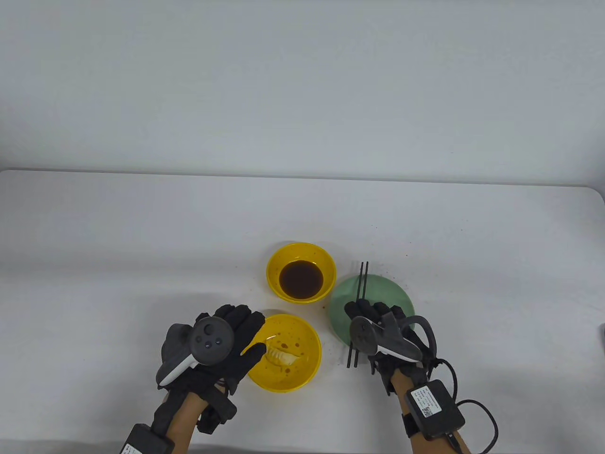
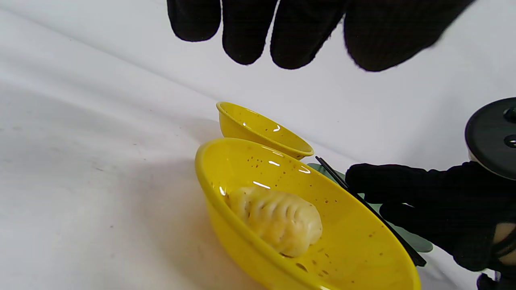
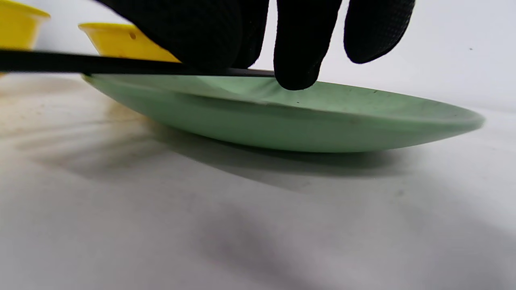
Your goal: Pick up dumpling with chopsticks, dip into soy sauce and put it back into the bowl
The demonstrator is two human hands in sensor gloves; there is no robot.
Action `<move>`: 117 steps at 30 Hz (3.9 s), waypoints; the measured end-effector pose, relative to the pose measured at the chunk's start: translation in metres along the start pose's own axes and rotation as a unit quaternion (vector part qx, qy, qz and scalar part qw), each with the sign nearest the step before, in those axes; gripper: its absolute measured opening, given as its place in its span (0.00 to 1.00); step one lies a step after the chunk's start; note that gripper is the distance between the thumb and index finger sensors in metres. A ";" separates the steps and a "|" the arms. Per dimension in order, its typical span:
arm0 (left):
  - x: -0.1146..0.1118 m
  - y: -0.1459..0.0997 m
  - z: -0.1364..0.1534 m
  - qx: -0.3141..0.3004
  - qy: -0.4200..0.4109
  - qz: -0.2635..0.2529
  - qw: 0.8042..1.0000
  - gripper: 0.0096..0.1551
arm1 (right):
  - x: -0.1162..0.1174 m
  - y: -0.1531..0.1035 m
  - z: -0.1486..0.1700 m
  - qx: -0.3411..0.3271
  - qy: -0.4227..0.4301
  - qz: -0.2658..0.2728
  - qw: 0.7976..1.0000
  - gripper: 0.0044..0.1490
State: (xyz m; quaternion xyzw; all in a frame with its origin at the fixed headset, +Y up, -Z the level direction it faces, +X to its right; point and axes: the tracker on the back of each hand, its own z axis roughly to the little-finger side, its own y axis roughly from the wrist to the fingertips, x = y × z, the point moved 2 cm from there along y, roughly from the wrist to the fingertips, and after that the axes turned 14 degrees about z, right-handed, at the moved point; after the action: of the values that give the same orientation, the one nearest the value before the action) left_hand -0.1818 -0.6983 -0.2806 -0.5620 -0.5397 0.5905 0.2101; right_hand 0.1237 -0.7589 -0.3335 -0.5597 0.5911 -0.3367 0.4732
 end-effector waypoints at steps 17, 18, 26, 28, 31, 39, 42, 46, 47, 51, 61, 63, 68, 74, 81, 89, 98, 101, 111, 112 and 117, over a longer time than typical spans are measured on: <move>0.000 0.000 0.000 -0.002 0.001 -0.002 1.000 0.42 | 0.007 0.002 -0.012 -0.035 -0.113 0.010 0.993 0.39; 0.000 0.000 0.000 -0.003 0.001 -0.002 1.000 0.42 | 0.007 0.002 -0.012 -0.035 -0.116 0.012 0.992 0.38; 0.000 0.000 0.000 -0.003 -0.001 -0.003 1.000 0.42 | 0.000 0.001 -0.006 -0.036 -0.131 0.058 0.989 0.30; 0.001 -0.001 0.000 -0.004 -0.002 -0.004 1.000 0.42 | -0.013 0.001 -0.002 -0.022 -0.097 0.095 0.990 0.28; 0.001 -0.001 0.000 -0.005 -0.002 -0.005 1.000 0.42 | -0.048 -0.005 0.011 0.003 0.054 0.193 0.980 0.26; 0.002 -0.001 0.000 -0.006 -0.004 -0.006 1.000 0.42 | -0.082 -0.030 0.031 0.056 0.539 0.259 0.799 0.24; 0.002 -0.001 0.000 -0.005 -0.003 -0.005 1.000 0.42 | -0.061 -0.029 0.014 0.084 0.690 0.127 0.708 0.24; 0.002 -0.001 0.001 -0.004 -0.005 -0.006 1.000 0.42 | -0.041 -0.026 -0.006 0.106 0.711 0.036 0.694 0.25; 0.002 -0.002 0.001 -0.004 -0.006 -0.005 1.000 0.42 | -0.037 -0.026 -0.011 0.107 0.702 0.020 0.703 0.25; 0.003 -0.002 0.001 -0.004 -0.006 -0.005 1.000 0.42 | -0.029 -0.024 -0.020 0.103 0.703 -0.002 0.703 0.26; 0.003 -0.002 0.001 -0.006 -0.006 -0.004 1.000 0.42 | -0.006 -0.022 -0.027 0.103 0.684 -0.060 0.720 0.30; 0.003 -0.002 0.001 -0.005 -0.005 -0.004 1.000 0.42 | -0.005 -0.021 -0.026 0.108 0.686 -0.061 0.717 0.30; 0.003 -0.002 0.001 -0.004 -0.005 -0.002 1.000 0.42 | -0.003 -0.022 -0.022 0.126 0.669 -0.035 0.732 0.25; 0.003 -0.002 0.001 -0.001 -0.005 0.000 1.000 0.42 | 0.002 -0.023 -0.021 0.146 0.675 -0.024 0.723 0.28; 0.003 -0.002 0.001 0.000 -0.006 0.003 1.000 0.42 | -0.011 -0.022 -0.024 0.110 0.638 0.073 0.758 0.32; 0.005 -0.003 0.001 -0.002 -0.010 -0.002 1.000 0.42 | 0.015 -0.021 -0.009 0.198 0.704 0.116 0.672 0.30; 0.006 -0.004 0.000 -0.007 -0.007 -0.008 1.000 0.42 | 0.041 -0.030 0.010 0.320 0.794 0.094 0.509 0.30; 0.007 -0.005 0.000 -0.009 -0.008 -0.010 1.000 0.42 | 0.044 -0.031 0.012 0.329 0.794 0.092 0.502 0.30; 0.007 -0.006 0.000 -0.014 -0.008 -0.013 1.000 0.42 | 0.043 -0.030 0.012 0.336 0.803 0.091 0.484 0.30; 0.007 -0.006 0.000 -0.015 -0.009 -0.013 1.000 0.42 | 0.042 -0.028 0.013 0.336 0.805 0.093 0.479 0.30; 0.009 -0.007 0.001 -0.015 -0.013 -0.018 1.000 0.42 | 0.026 -0.013 0.028 0.338 0.819 0.132 0.445 0.30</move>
State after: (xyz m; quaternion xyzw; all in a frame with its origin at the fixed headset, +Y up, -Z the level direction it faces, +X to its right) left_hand -0.1875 -0.6889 -0.2790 -0.5474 -0.5612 0.5858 0.2054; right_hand 0.1562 -0.7821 -0.3354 0.2641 0.6107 -0.7455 -0.0399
